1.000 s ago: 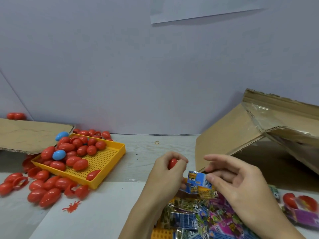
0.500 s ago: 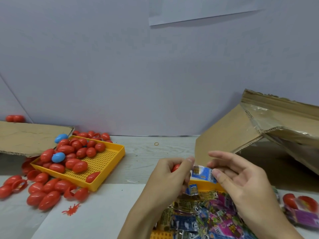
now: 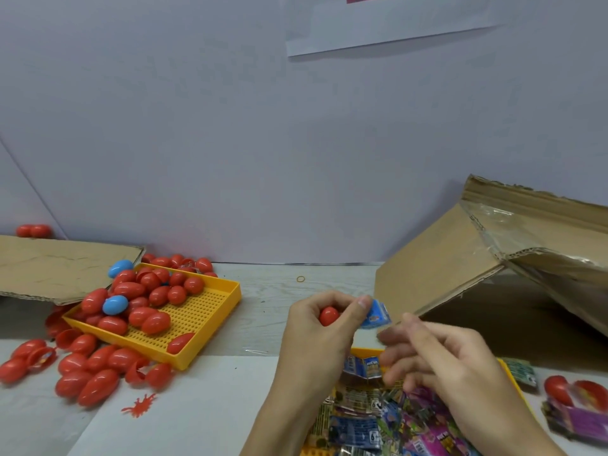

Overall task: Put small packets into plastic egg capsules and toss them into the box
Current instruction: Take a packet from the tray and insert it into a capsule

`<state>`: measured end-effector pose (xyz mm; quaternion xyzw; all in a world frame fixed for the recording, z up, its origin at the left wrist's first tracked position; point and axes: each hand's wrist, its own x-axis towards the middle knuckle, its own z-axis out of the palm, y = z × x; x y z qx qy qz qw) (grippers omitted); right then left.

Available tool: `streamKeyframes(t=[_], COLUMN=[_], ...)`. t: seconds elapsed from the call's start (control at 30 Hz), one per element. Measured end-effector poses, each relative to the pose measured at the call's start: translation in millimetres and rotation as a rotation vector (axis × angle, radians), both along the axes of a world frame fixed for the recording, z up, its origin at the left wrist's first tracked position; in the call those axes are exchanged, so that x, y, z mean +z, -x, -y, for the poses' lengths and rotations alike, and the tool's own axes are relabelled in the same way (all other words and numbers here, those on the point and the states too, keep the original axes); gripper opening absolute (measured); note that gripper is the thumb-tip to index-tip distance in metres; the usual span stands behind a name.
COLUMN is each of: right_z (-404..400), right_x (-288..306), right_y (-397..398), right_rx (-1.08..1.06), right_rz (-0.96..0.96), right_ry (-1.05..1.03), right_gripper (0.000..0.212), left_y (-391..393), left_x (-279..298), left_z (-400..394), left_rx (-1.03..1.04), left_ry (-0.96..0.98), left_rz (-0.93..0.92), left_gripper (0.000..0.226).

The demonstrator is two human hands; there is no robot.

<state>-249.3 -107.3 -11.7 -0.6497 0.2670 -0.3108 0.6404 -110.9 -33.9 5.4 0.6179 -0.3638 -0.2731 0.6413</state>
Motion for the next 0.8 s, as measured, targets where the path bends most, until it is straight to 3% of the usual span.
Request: streamKeyframes(t=[0.07, 0.23, 0.37, 0.67, 0.8], right_z=[-4.6, -2.2, -2.1, 2.4, 2.6], right_x=[3.4, -2.2, -2.7, -5.6, -5.3], right_y=[-2.8, -4.8, -4.9, -5.9, -5.7], right_rx=[0.051, -0.176, -0.203, -0.274, -0.260], right_rz=[-0.011, 0.084, 0.104, 0.185, 0.174], right_ry=[0.026, 0.065, 0.077, 0.007, 0.004], right_gripper=[0.038, 0.024, 0.025, 0.021, 0.020], left_y=[1.7, 6.2, 7.0, 3.1, 2.1], left_x=[0.5, -1.1, -1.0, -2.3, -2.3], left_z=[1.3, 1.6, 1.7, -0.4, -0.6], left_rx=[-0.003, -0.093, -0.140, -0.152, -0.157], left_ry=[0.020, -0.010, -0.045, -0.116, -0.135], left_rz=[0.025, 0.175, 0.226, 0.186, 0.155], left_gripper=[0.023, 0.019, 0.020, 0.034, 0.018])
